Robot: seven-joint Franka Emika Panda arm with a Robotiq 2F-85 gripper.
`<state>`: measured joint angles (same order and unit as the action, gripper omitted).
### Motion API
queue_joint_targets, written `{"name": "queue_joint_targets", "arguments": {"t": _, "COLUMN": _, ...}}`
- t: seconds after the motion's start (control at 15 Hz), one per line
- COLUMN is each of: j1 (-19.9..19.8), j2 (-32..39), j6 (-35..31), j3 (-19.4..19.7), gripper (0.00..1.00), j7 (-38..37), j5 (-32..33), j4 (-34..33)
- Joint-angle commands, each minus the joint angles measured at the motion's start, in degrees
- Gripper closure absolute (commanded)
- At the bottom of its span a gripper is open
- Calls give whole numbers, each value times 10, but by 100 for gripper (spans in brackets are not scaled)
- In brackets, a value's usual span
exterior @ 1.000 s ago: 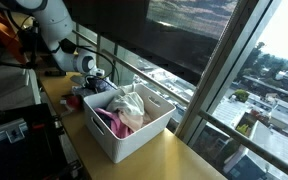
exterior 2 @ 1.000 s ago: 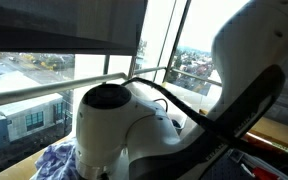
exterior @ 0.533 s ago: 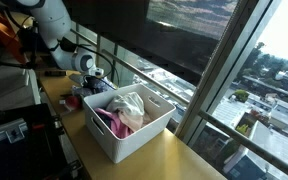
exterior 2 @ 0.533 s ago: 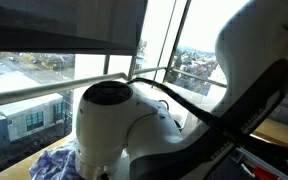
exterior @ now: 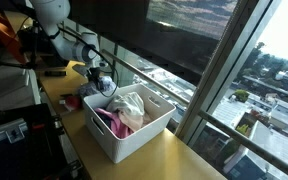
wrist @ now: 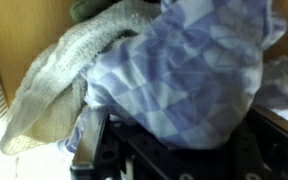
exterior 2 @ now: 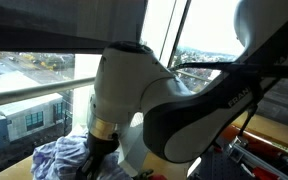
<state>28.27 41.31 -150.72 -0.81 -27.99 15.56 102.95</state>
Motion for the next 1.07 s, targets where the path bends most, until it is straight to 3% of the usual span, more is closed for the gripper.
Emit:
{"name": "queue_joint_targets", "arguments": {"t": 0.0, "j1": -28, "j2": -97, "j6": -2, "j3": -6, "gripper": 100, "j7": 36, "j5": -25, "j4": 59}}
{"name": "queue_joint_targets", "arguments": {"t": 0.6, "j1": -101, "j2": -260, "j6": 24, "j3": -7, "gripper": 100, "j7": 83, "j5": -29, "j4": 85}}
{"name": "queue_joint_targets", "arguments": {"t": 1.0, "j1": -181, "j2": -387, "j6": 46, "j3": -1, "gripper": 100, "j7": 118, "j5": -35, "j4": 106}}
